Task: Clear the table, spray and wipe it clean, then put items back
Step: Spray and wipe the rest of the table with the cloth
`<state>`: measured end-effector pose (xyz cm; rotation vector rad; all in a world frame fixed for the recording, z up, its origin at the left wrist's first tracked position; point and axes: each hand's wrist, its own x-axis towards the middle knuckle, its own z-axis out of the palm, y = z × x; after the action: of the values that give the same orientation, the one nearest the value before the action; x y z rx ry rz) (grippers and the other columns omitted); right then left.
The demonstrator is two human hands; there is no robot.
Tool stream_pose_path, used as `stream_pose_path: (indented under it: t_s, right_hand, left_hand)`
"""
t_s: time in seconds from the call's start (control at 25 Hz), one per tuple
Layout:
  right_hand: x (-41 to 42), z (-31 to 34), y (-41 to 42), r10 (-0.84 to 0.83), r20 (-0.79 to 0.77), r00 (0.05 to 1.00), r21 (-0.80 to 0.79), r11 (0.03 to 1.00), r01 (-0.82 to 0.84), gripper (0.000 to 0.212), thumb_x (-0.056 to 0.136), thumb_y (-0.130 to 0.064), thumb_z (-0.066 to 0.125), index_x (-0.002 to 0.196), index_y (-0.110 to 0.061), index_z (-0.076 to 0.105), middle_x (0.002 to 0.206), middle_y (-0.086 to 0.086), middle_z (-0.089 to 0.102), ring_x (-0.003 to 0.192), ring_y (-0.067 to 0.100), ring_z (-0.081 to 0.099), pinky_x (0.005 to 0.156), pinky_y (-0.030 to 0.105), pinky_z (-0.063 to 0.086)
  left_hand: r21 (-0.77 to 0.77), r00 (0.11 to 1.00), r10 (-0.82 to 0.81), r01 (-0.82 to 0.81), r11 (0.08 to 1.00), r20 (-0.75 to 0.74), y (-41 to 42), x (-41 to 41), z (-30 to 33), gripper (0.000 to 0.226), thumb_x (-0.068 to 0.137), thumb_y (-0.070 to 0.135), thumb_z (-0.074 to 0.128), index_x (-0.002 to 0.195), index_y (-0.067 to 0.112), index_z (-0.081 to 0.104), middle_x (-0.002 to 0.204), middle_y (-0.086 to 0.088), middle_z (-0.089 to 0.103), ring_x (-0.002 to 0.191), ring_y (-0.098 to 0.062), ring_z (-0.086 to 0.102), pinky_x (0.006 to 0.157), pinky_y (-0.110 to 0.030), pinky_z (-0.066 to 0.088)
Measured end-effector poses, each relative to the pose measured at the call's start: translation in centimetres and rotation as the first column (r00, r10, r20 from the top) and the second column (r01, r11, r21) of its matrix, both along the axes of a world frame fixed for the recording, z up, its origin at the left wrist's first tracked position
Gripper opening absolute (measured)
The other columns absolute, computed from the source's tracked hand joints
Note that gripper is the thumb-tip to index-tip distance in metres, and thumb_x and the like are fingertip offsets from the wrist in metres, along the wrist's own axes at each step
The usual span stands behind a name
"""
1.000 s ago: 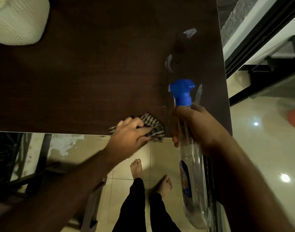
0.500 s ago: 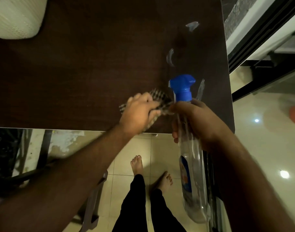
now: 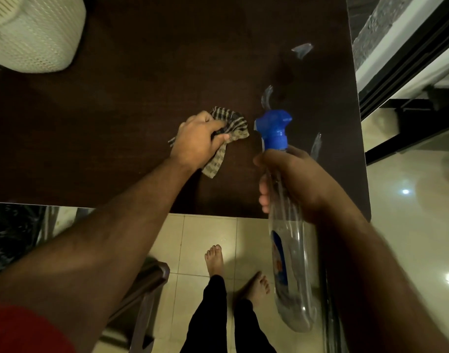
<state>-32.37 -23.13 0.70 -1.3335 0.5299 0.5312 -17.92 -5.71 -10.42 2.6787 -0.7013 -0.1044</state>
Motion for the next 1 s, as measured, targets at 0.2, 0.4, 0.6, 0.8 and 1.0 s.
stream_pose_path:
  t_s: [0.2,0.4,0.6,0.8,1.0]
  right_hand:
    - [2.8,0.5,0.0,-0.019,0.058,0.998,0.025,1.000,0.017,0.019,0.089,-0.023,0.059,0.105,-0.021,0.050,0.069,0.010,0.057,0.058,0.023,0.056,0.057,0.035,0.051]
    - [6.6,-0.1,-0.8,-0.060,0.052,0.997,0.035,0.998,0.058,0.021,0.088,-0.024,0.060,0.105,-0.019,0.050,0.068,0.013,0.057,0.058,0.028,0.056,0.058,0.039,0.050]
    - [10.6,-0.5,-1.3,-0.060,0.068,0.996,0.019,0.998,0.059,0.022,0.088,-0.023,0.059,0.106,-0.015,0.050,0.067,0.016,0.057,0.056,0.029,0.057,0.060,0.042,0.049]
    - [15.5,-0.7,-3.0,-0.062,0.049,0.997,0.010,0.998,0.061,0.023,0.087,-0.023,0.060,0.107,-0.018,0.050,0.067,0.013,0.058,0.057,0.027,0.057,0.060,0.041,0.050]
    - [22.4,-1.4,-5.2,-0.084,0.007,0.996,0.026,0.996,0.084,0.027,0.087,-0.022,0.061,0.112,-0.021,0.050,0.067,0.012,0.056,0.054,0.025,0.055,0.055,0.036,0.049]
  left_hand:
    - [-0.021,0.999,0.040,-0.040,0.999,0.015,-1.1,2.6,-0.3,0.037,0.090,0.041,0.059,0.122,0.022,0.062,0.098,0.002,0.051,0.100,-0.022,0.052,0.088,-0.039,0.044]
    - [-0.002,0.996,0.087,-0.087,0.996,0.035,-2.5,5.6,-0.5,0.035,0.091,0.041,0.058,0.121,0.024,0.062,0.096,0.002,0.049,0.098,-0.022,0.051,0.083,-0.038,0.044]
    - [0.016,0.992,0.097,-0.099,0.995,0.078,-3.9,8.9,-0.9,0.033,0.091,0.044,0.055,0.117,0.026,0.063,0.100,0.001,0.054,0.098,-0.022,0.053,0.080,-0.040,0.048]
    - [0.109,0.986,0.094,-0.110,0.988,0.139,-6.6,15.7,-0.8,0.034,0.094,0.045,0.048,0.119,0.026,0.061,0.109,0.000,0.056,0.104,-0.023,0.053,0.087,-0.041,0.041]
    - [0.099,0.989,0.069,-0.082,0.992,0.132,-10.4,25.6,-0.8,0.035,0.095,0.046,0.047,0.119,0.025,0.061,0.114,-0.002,0.057,0.106,-0.023,0.053,0.086,-0.040,0.040]
